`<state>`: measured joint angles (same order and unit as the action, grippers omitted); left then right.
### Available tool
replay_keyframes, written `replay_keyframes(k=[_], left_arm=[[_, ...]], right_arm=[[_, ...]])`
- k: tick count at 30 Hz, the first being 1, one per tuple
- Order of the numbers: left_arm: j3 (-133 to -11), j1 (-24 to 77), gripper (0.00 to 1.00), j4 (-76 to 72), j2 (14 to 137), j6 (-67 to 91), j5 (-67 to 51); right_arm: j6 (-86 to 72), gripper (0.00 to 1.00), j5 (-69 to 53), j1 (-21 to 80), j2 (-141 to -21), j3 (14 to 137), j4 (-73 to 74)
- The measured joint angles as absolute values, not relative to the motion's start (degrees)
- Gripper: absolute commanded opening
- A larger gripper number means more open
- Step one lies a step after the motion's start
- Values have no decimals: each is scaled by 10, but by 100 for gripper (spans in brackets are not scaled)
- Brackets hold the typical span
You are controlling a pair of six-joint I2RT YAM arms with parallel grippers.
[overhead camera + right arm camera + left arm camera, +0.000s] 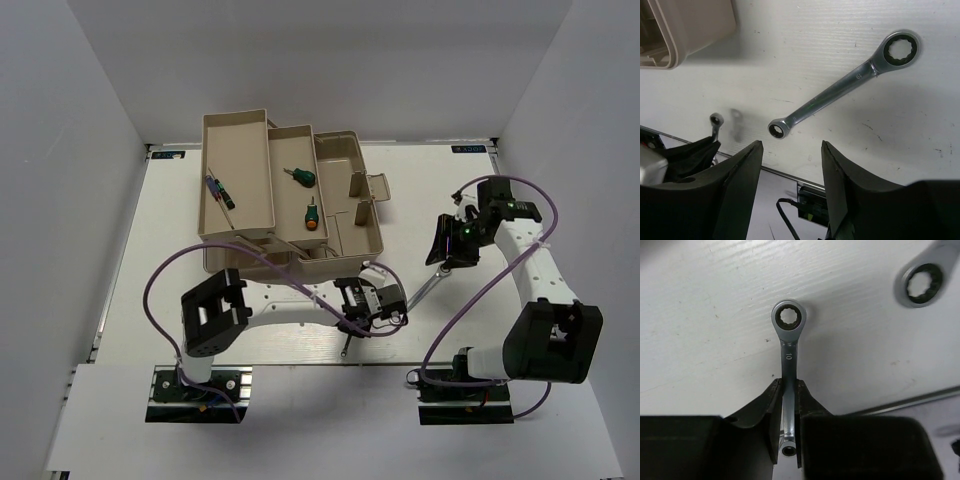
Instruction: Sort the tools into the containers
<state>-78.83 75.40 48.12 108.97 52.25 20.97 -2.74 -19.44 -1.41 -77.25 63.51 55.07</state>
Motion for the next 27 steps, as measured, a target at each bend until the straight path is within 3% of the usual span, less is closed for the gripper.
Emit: replay_keyframes(k=[15,27], left_arm=[[-934,724,0,515,1037,472,272],[-1140,557,0,491,1119,378,328]], right_arm=[[-14,55,-174,-19,-761,612,552],[12,46,-164,-18,-754,561,554]])
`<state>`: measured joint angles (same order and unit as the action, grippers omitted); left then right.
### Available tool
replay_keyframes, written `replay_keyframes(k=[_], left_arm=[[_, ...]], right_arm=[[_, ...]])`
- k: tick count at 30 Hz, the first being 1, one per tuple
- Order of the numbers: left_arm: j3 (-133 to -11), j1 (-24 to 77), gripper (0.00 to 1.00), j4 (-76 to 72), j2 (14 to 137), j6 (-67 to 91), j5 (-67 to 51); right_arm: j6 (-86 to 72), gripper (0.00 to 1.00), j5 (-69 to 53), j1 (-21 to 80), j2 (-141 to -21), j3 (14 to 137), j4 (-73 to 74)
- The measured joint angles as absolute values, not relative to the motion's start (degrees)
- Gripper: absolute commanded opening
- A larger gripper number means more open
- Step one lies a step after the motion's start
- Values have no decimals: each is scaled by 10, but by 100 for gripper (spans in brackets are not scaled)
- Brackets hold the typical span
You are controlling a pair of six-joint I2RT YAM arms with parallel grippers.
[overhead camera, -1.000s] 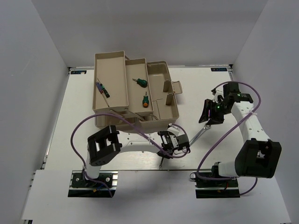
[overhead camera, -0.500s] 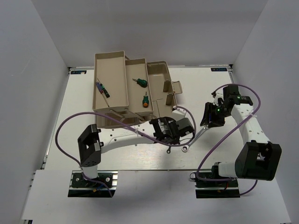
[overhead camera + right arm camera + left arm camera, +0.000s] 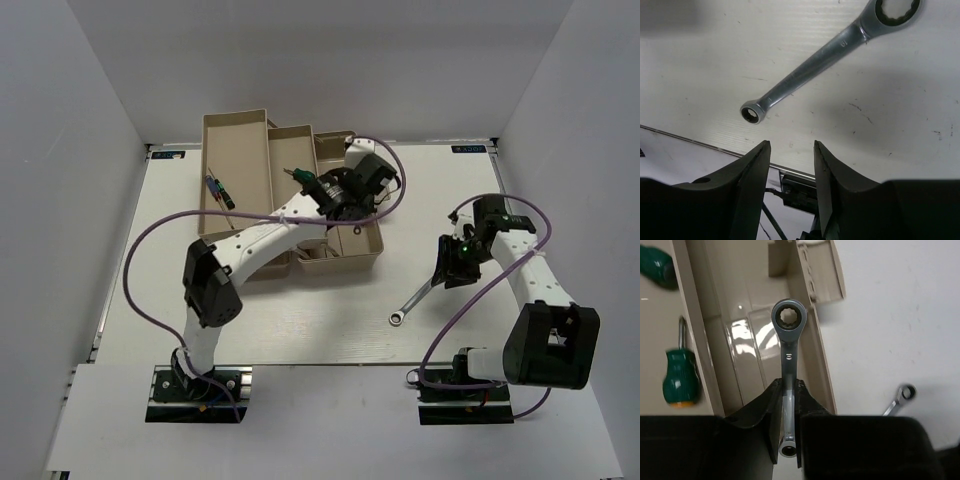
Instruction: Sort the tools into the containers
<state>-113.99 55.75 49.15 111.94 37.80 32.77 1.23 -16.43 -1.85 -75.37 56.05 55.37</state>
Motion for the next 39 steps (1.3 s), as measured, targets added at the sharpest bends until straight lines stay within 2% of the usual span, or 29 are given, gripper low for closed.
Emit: replay_keyframes(k=[2,5,9,10,13,16,20,27,33,39], left_arm=[[-1183,535,0,489,1159,358,327],[-1226,509,8,491,1211,335,319],[-1252,483,30,496,1263,314,299],[-1254,477,42,499,1271,309,293],[-1265,463,55,502,1286,296,276],[-1288,454,63,500,1290,284,262],[-1318,451,67,489,1290,267,245],[-1311,459,67,480,1253,233,224],[-1199,469,68,476,1107,225,222],[-1118,475,68,484,960,239,237]], right_arm=[[6,46,-156,-18,-759,553,553],[-7,46,-142,-17,-789,553,547],[-27,46,-126,-11,-834,546,524],[-31,48,-121,-9,-843,545,520],[-46,51,-114,0,-872,545,503],[-61,51,-105,14,-901,545,488],[-80,52,-95,37,-924,546,473],[-127,52,-69,76,-931,545,438],[-196,52,-27,111,-931,526,401],[-265,47,15,134,-919,512,392]])
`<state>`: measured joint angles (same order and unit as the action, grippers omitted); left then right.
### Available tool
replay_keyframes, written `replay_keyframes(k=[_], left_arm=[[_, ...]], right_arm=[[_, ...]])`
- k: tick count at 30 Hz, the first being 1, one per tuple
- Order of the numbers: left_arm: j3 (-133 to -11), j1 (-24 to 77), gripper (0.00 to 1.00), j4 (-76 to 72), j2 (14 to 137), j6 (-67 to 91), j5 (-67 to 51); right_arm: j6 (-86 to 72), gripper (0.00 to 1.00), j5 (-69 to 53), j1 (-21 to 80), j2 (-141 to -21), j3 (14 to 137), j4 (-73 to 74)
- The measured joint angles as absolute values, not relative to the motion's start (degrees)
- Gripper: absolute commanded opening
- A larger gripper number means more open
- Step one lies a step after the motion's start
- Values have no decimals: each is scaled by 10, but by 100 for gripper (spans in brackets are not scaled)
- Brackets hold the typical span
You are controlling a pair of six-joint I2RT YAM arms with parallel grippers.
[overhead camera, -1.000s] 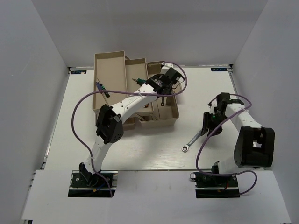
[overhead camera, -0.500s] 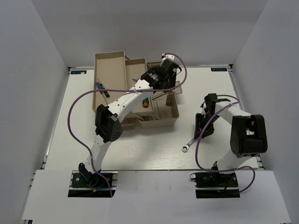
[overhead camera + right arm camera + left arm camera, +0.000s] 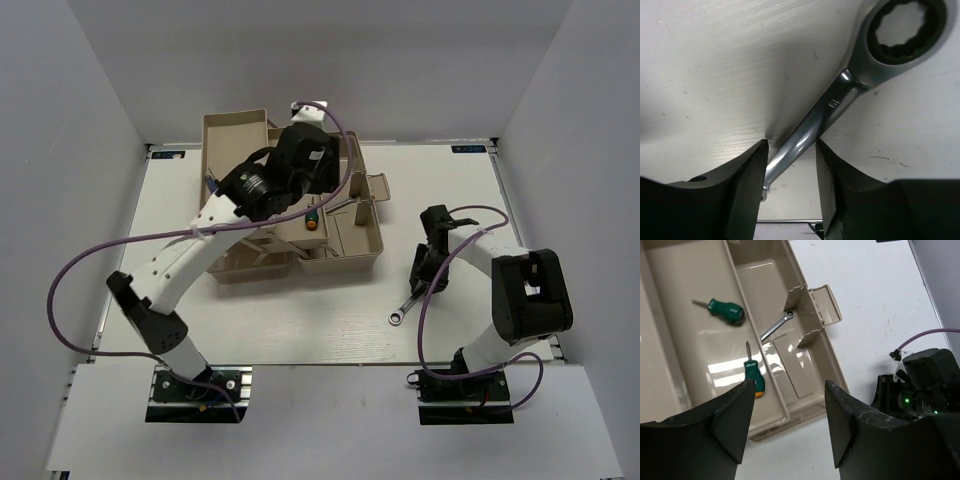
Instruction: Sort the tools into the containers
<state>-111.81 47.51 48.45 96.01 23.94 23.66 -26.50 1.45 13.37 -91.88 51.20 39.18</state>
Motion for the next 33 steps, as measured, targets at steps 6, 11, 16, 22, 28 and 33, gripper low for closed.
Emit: replay_keyframes(k=[6,11,16,22,28,33], left_arm=[[-1035,488,68,502,881,270,255],[-960,498,68,531,830,297,265],[-918,505,68,545,780,332,270],[-914,510,68,553,745,351,279],[-908,512,68,550,745,356,281],[-891,516,68,542,745,356,281]], right_arm=[[-310,32,57,151,-908,502,384],[-324,16,77,155,-921,515,385],[-321,0,85,155,-938,533,374],[-295,0,73,151,-940,539,355],[-270,0,30,138,-930,535,318],[-253,0,0,131,-892,534,314]])
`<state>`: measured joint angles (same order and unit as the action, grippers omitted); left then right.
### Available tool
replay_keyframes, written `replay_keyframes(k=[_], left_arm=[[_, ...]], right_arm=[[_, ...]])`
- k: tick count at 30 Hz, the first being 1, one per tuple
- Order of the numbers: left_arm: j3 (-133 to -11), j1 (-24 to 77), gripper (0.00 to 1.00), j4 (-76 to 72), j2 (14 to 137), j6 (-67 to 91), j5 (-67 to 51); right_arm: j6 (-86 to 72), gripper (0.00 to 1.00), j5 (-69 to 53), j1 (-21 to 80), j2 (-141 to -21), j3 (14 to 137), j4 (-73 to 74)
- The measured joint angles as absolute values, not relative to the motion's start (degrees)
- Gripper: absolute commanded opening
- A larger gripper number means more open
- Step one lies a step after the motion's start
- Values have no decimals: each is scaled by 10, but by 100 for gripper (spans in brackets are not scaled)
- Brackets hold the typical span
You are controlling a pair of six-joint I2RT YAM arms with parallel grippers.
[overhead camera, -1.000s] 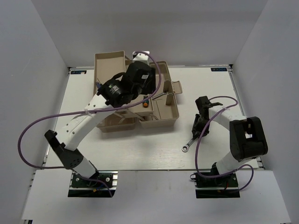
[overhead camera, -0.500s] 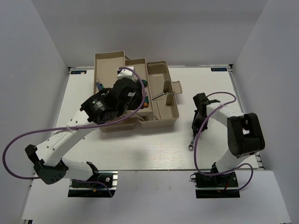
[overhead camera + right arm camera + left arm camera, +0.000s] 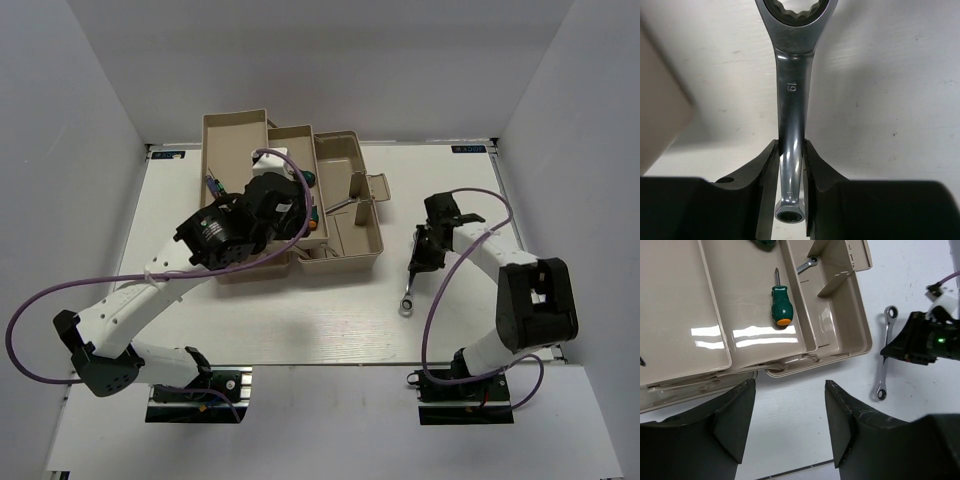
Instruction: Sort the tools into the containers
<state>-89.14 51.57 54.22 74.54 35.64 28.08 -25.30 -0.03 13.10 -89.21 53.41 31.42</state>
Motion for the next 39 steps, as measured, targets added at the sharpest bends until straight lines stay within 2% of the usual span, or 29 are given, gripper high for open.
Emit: replay_keyframes(k=[6,14,22,28,29,30,32,33,35,36,39], left_arm=[[-884,516,68,534,745,356,287],[-870,514,68,533,731,366,317],[-858,500,69,559,710,392,385],[-855,492,69,582,674,417,413],[-852,492,69,590,661,425,416],[-849,492,69,601,647,433,418],[-840,492,69,620,620,449,425],[-834,492,69,631,605,459,427],[-818,492,69,653,578,476,430],[-809,492,69,665,566,485,431],[-779,492,69,692,544,506,430]], right_arm=[[-227,0,-27,131,-832,553,330],[-177,0,-99,131,-794,670,365],[-162,0,-214,169,-949,943,354],[-159,1,-220,222,-1086,1004,347],[-156,6,-218,229,-1103,1004,351],[-152,21,-215,236,-1116,1004,356],[-143,33,-211,249,-1138,1004,367],[-140,43,-210,253,-1144,1004,372],[-131,48,-212,256,-1146,1004,374],[-126,54,-212,255,-1143,1007,373],[-116,58,-215,251,-1137,1016,371]])
